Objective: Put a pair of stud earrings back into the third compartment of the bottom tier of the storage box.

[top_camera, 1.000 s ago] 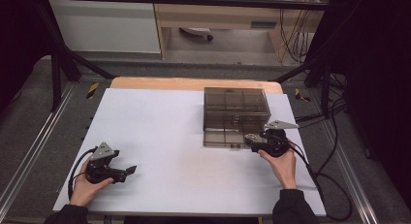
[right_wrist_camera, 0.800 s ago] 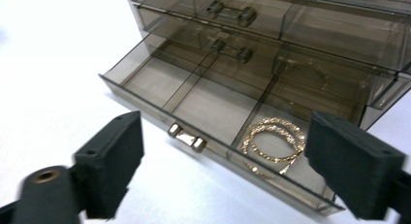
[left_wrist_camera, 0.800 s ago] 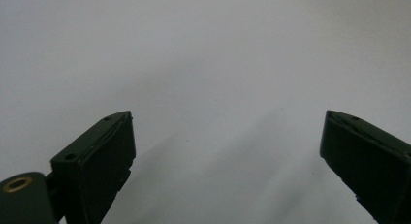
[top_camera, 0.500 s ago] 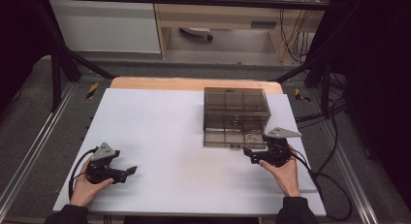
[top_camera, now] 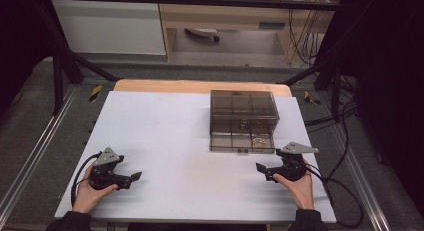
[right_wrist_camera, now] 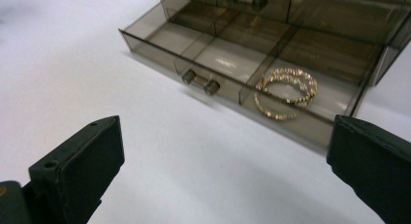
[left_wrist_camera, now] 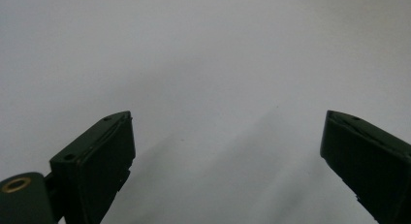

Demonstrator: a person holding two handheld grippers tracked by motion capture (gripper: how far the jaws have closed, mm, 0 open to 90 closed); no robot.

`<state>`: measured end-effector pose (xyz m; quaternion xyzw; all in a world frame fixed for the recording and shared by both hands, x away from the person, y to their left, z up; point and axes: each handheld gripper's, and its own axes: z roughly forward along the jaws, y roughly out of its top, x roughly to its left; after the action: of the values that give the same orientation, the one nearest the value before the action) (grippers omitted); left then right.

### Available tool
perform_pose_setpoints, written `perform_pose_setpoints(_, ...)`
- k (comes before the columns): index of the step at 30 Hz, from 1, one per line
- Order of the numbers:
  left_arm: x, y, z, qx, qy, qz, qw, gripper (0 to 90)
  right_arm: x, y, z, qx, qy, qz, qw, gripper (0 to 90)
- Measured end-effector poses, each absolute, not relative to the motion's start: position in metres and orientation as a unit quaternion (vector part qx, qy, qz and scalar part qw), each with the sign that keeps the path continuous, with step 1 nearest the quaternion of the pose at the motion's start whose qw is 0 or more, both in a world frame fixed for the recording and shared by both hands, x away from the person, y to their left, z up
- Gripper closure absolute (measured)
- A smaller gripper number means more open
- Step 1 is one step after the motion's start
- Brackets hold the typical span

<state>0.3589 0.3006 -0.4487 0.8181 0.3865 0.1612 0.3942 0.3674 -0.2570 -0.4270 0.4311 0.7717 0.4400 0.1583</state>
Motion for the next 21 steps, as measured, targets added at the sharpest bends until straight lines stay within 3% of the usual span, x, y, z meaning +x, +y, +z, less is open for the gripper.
perform_pose_setpoints(21,0.357,0.300,-0.447,0.819,0.383,0.161,0.397,5.4,0.356,-0.278,-0.446,0.429,0.777,0.437,0.144,0.7)
